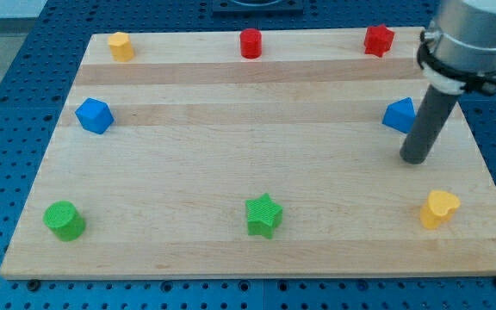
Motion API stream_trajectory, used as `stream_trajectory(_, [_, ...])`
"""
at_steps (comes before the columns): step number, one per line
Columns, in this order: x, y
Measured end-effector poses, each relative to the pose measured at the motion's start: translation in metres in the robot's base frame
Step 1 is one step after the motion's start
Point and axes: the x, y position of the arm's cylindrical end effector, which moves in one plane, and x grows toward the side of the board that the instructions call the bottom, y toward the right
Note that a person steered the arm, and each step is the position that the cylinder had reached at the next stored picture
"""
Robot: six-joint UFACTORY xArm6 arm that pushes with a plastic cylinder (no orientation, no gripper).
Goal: Move the triangle towards the center
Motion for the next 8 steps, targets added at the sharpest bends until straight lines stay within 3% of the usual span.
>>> stream_trajectory(2, [-0.036, 0.061])
stream_trajectory(6, [-0.062, 0.058])
stream_trajectory(8, [-0.062, 0.021])
